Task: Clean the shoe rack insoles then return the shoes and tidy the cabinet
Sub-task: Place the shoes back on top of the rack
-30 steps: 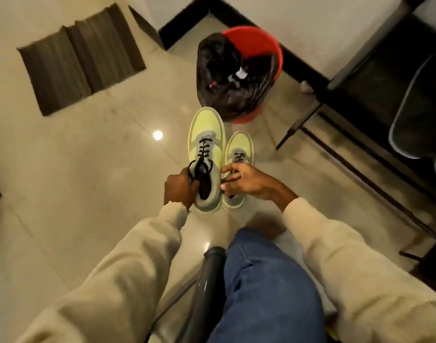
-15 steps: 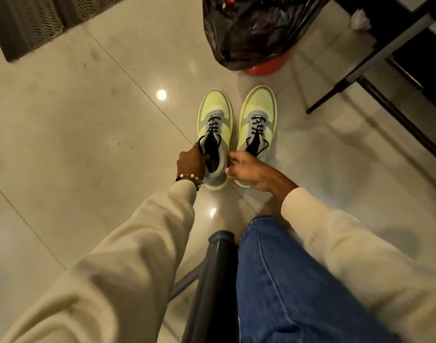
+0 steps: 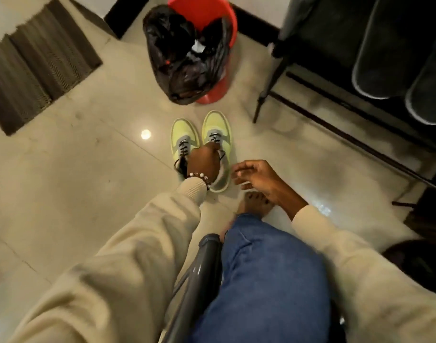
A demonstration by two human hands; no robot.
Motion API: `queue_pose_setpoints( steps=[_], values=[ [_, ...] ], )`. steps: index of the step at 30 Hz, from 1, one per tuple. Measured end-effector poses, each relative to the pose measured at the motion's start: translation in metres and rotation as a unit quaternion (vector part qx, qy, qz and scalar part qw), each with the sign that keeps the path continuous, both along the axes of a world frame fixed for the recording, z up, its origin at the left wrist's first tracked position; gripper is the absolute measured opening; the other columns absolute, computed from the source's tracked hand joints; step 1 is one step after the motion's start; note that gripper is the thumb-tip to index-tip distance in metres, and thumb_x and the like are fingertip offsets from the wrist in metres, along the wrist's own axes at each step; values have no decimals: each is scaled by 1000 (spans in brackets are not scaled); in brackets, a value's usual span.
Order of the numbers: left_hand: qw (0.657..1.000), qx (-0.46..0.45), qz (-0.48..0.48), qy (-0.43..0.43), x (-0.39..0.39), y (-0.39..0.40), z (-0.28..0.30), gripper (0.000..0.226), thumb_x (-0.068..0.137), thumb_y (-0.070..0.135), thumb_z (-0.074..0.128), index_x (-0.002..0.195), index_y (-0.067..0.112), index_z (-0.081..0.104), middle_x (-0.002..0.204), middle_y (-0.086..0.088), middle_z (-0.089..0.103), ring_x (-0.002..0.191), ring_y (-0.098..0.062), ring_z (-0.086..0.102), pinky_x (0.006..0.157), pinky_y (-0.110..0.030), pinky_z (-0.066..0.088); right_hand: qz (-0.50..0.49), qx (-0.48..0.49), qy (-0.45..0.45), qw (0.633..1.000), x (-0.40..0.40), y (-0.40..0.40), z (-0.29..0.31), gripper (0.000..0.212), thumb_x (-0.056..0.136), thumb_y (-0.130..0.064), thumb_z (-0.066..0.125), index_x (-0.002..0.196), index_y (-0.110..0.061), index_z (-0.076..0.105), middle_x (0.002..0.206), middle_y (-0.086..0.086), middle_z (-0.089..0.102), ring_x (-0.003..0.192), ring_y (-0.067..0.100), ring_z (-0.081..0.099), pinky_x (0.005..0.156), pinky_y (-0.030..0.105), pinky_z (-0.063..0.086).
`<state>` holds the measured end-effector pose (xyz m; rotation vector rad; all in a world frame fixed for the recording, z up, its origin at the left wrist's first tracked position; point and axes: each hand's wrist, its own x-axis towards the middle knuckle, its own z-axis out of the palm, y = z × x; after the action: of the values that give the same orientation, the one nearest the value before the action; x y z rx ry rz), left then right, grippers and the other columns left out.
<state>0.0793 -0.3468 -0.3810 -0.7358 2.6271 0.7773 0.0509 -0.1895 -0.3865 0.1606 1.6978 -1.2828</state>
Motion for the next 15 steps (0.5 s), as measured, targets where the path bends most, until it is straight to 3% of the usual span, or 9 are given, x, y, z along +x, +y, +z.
queue_pose_setpoints(
  steps=[2,5,8,12,14,15],
  values=[
    [994,48,-93,5,-24,40,27,36,89,3,46,118,10,66,102,-14,72,99,-33,64,88,-37,49,-65,28,29,997,6,43,17,24,93,7,45,106,3,64,95,18,67,79,27,61,69,33,50],
    [976,51,-213,-13,-48,102,60,36,90,7,46,120,14,64,104,-11,72,100,-31,65,94,-37,48,-124,71,66,988,25,111,37,25,93,8,43,99,2,66,90,17,66,70,24,59,61,26,47],
    [932,51,-357,-21,-59,172,85,36,92,12,46,123,20,62,110,-9,70,104,-29,64,95,-37,48,-182,116,84,973,52,182,51,25,92,7,43,93,-1,67,83,13,65,62,17,58,53,20,44],
    [798,-6,-601,-39,-50,262,104,33,95,22,48,126,24,60,116,-7,67,110,-27,58,91,-32,45,-302,162,85,936,98,280,60,27,88,14,41,89,3,65,74,11,60,44,-1,55,41,10,39],
    [716,-77,-690,-73,-41,289,102,33,96,28,47,127,29,57,121,-10,61,110,-30,56,88,-34,44,-374,197,63,904,126,324,53,26,87,15,41,84,1,63,75,10,59,53,7,60,48,18,45],
    [680,-119,-718,-89,-36,298,100,34,97,30,46,129,30,55,123,-11,58,109,-31,56,87,-35,45,-397,222,51,889,140,343,45,23,88,12,45,85,1,65,80,12,62,67,17,63,58,26,51]
  ],
)
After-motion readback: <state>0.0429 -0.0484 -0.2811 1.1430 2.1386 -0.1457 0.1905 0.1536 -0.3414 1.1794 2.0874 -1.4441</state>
